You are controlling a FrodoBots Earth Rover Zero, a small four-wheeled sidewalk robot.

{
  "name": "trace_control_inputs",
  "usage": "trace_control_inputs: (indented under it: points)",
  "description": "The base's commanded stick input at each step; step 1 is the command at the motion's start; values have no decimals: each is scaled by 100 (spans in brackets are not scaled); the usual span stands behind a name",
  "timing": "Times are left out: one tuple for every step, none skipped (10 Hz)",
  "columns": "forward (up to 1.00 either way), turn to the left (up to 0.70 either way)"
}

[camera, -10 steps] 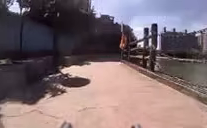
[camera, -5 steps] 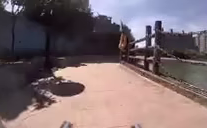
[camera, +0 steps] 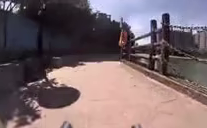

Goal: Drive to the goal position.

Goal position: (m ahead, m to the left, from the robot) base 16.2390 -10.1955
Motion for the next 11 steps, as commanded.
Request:
trace_control_inputs:
  points:
    - [70, 0]
    - [70, 0]
    - [70, 0]
    - [70, 0]
    - [70, 0]
    - [70, 0]
    - [70, 0]
    - [70, 0]
    - [70, 0]
    - [70, 0]
    - [70, 0]
